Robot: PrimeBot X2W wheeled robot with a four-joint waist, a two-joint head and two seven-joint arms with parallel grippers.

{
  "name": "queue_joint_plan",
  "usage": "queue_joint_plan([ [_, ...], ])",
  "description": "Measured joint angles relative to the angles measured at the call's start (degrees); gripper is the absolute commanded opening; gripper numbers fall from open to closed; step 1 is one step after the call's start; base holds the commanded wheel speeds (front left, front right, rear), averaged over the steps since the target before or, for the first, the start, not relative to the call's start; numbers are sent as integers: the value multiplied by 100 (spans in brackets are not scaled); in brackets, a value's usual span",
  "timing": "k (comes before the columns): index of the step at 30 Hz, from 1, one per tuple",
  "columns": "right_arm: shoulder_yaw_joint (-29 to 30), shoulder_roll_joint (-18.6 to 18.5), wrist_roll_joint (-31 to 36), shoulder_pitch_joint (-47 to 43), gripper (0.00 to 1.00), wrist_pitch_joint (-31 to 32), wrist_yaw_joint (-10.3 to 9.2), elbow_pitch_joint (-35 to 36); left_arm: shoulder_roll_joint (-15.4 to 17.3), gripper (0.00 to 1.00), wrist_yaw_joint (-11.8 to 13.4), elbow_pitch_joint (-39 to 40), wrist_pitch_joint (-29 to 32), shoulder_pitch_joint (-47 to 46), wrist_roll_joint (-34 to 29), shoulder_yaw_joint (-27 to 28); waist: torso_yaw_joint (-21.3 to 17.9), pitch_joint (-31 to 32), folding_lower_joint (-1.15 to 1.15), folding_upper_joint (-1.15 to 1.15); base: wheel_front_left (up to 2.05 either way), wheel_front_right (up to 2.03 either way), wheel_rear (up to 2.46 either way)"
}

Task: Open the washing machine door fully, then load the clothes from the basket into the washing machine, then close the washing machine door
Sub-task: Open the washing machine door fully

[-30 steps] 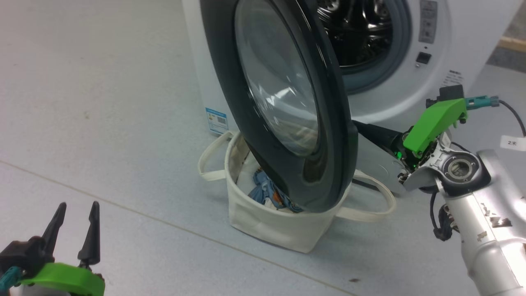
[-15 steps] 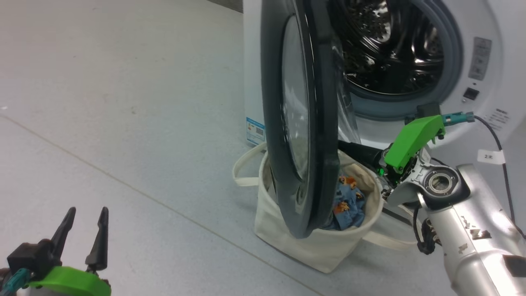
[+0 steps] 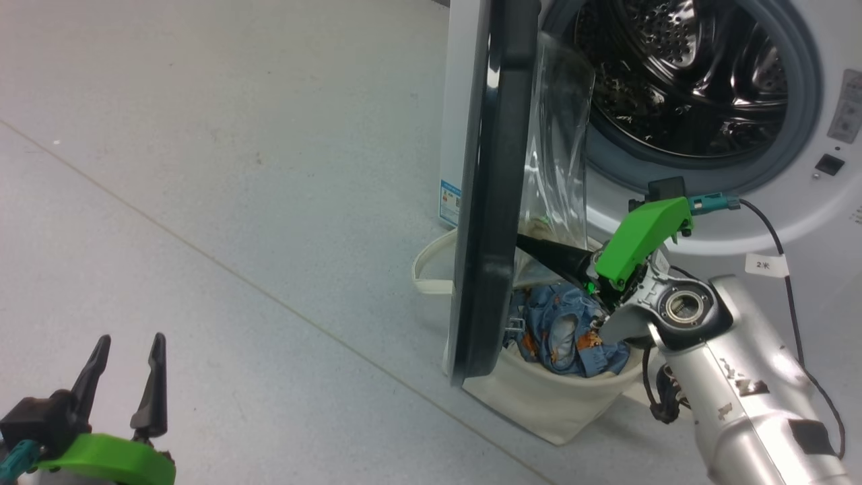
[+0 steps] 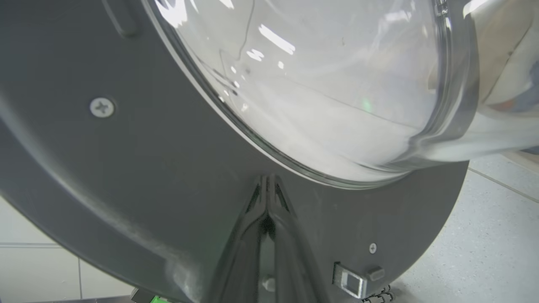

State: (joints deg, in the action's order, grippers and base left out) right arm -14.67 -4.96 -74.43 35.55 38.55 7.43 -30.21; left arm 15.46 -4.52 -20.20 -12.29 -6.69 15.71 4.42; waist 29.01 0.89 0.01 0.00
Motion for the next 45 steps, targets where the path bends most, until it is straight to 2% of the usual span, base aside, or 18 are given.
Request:
queue_joint_plan([
  [13, -563, 74, -334, 480, 0, -192, 0, -142, -10, 100, 47, 47, -143, -3, 113, 33, 106, -332, 0, 0, 0, 0, 0],
  [25, -821, 63, -509, 463, 0, -533, 0, -66, -11, 100, 44, -55, -153, -38, 114, -9, 34, -214, -1, 0, 0, 0, 0],
  [27, -828, 36, -505, 325, 60, -633, 0, 125, -9, 100, 42, -85, -153, -52, 113, -43, 6, -161, -1, 0, 0, 0, 0],
  [28, -840, 3, -466, 216, 100, -705, 0, 244, -8, 100, 41, -104, -153, -59, 113, -66, -10, -131, -1, 0, 0, 0, 0],
  [32, -891, -327, -179, -348, 100, -1098, 0, 822, 10, 100, 40, -203, -152, -80, 113, -163, -103, -8, -2, 0, 0, 0, 0],
  [36, -889, -625, 257, -856, 100, -1755, 0, 1483, 52, 100, 40, -212, -152, -81, 114, -162, -292, 51, -1, 0, 0, 0, 0],
  [42, -783, -1282, 1568, -1495, 100, -3289, 0, 2057, 60, 100, 43, -209, -153, -76, 114, -169, -502, 172, -1, 0, 0, 0, 0],
  [45, -743, -1413, 2362, -1874, 100, -3997, 0, 2051, 75, 100, 45, -201, -153, -58, 115, -174, -566, 233, -1, 0, 0, 0, 0],
])
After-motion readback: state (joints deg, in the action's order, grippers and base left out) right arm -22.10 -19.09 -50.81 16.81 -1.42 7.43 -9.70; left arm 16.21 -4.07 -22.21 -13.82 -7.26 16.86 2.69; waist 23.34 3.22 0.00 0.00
